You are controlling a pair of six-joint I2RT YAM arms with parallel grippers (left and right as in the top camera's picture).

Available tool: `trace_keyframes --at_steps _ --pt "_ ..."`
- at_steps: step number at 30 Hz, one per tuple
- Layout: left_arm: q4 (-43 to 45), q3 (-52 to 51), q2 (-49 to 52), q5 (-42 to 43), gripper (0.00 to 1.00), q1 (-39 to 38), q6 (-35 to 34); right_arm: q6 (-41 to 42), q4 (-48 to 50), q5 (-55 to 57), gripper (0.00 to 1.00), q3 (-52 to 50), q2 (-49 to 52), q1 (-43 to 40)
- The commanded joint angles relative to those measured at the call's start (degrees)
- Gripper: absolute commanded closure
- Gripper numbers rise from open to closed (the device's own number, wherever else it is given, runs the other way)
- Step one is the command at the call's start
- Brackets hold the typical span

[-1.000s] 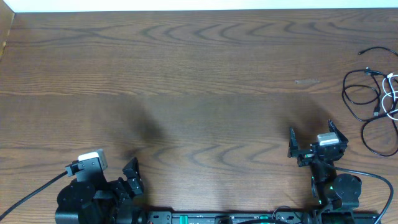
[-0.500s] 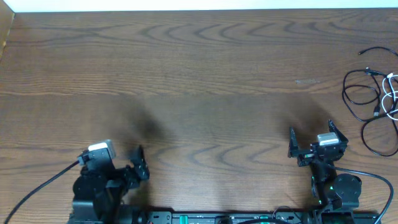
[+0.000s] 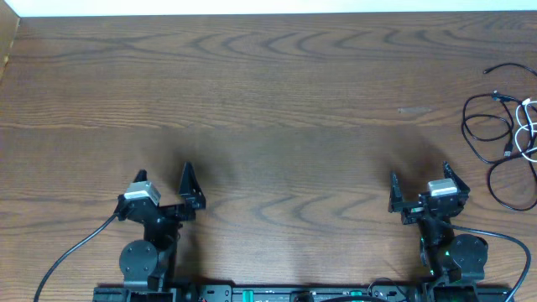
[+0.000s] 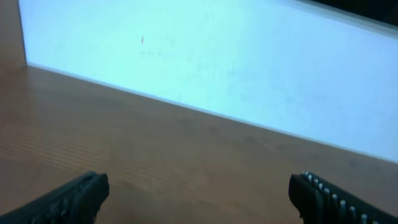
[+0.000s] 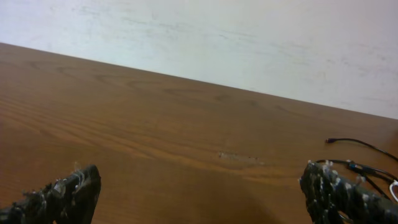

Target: Untangle cables

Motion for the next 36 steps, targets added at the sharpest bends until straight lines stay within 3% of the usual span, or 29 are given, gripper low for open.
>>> trace_keyframes --at_steps 1,5,14,36 --pt "7.98 -3.63 -0.48 -1.01 0.02 0.35 5.20 -0.66 -0.20 -0.37 0.01 -0.07 -0.31 -0.39" --pt "16.09 -7.41 -0.48 -4.35 0.02 0.35 8.79 -0.63 -0.22 -0.37 0.01 -0.07 -0.31 -0.39" --pt "-0.94 -7.91 -0.50 -4.17 0.02 0.35 9.75 -0.63 -0.22 -0.37 0.01 -0.07 -0.28 -0.39" --pt "-0.96 -7.89 -0.35 -2.89 0.02 0.35 10.23 -0.66 -0.22 -0.37 0.01 -0.07 -0.28 -0.39"
